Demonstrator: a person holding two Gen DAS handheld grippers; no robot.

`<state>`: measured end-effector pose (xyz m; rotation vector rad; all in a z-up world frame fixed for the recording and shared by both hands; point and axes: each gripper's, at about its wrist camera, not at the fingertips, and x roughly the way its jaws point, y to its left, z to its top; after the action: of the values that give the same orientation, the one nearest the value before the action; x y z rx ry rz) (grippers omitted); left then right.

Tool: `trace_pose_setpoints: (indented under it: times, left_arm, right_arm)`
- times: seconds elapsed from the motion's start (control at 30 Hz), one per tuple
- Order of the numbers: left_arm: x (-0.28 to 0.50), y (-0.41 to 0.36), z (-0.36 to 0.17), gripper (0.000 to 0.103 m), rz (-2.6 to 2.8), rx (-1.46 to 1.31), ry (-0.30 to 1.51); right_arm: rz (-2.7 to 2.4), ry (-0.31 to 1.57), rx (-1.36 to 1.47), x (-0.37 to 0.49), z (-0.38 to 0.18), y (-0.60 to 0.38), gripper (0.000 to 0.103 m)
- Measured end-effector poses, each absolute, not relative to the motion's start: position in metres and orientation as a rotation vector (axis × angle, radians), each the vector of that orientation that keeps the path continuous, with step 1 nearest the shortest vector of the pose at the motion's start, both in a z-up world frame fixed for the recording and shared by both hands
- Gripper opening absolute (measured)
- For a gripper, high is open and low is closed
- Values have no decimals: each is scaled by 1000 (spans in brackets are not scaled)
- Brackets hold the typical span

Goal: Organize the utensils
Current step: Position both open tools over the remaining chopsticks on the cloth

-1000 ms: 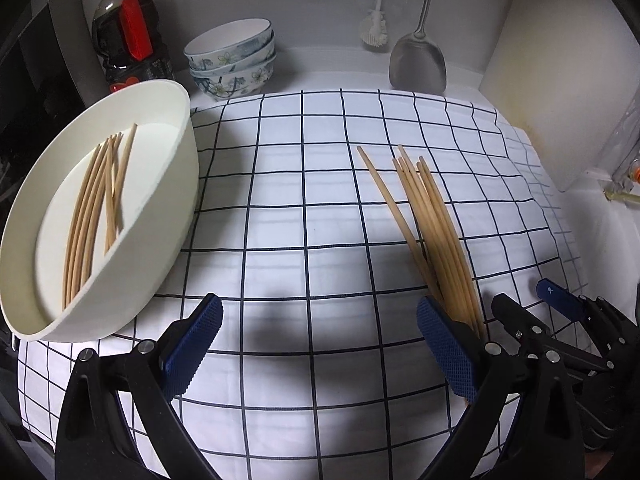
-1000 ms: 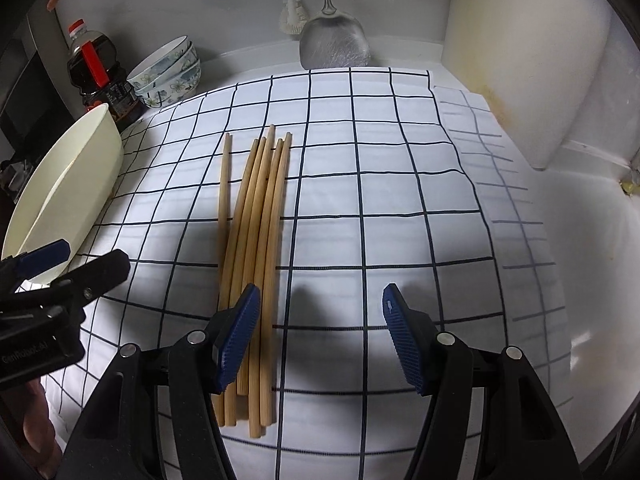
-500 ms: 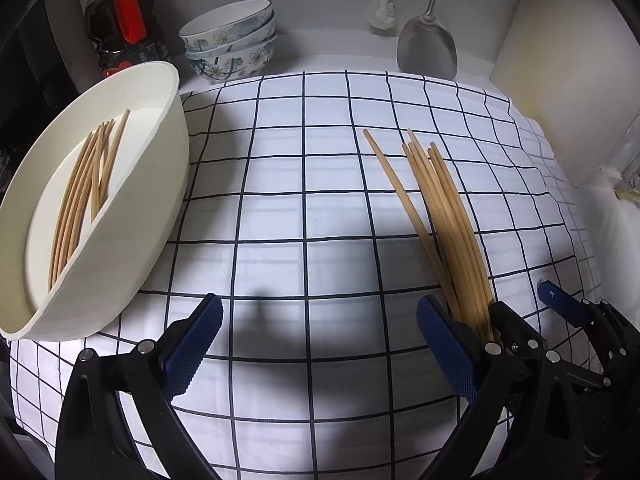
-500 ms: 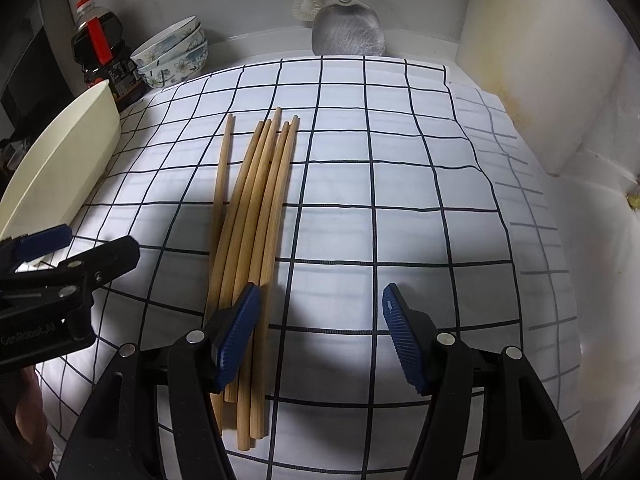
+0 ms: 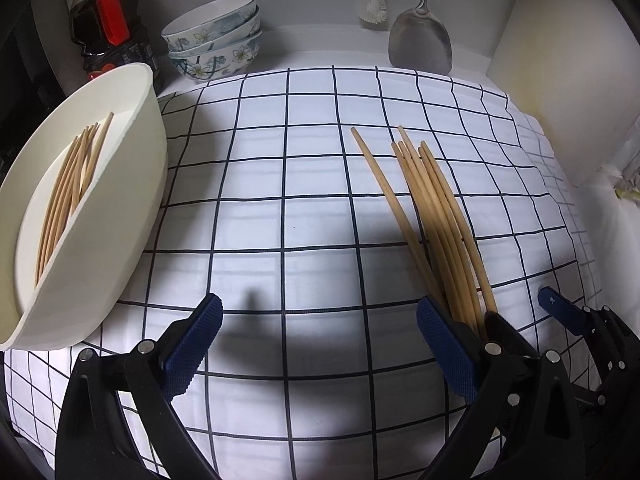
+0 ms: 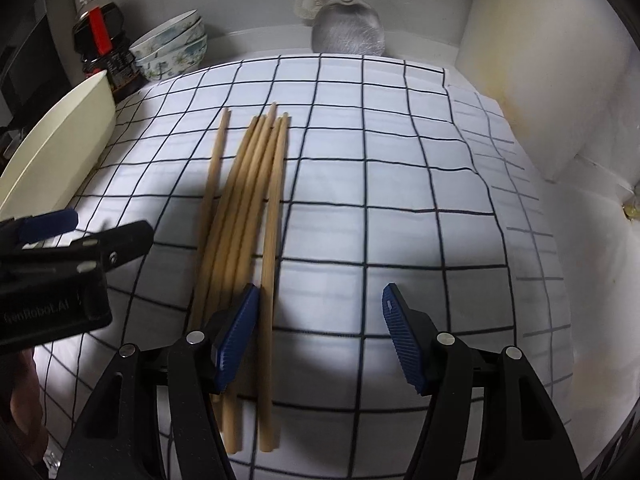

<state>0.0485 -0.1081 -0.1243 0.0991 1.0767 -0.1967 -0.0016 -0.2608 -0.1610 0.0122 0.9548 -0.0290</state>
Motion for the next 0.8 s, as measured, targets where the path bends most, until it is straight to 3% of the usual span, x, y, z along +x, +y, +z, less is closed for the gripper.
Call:
trace_pose_setpoints:
  times: [0.8]
  left_arm:
    - [64, -139, -146, 97, -201, 101, 1096]
  right_arm:
    - [-63, 927, 16, 8, -160, -296, 61]
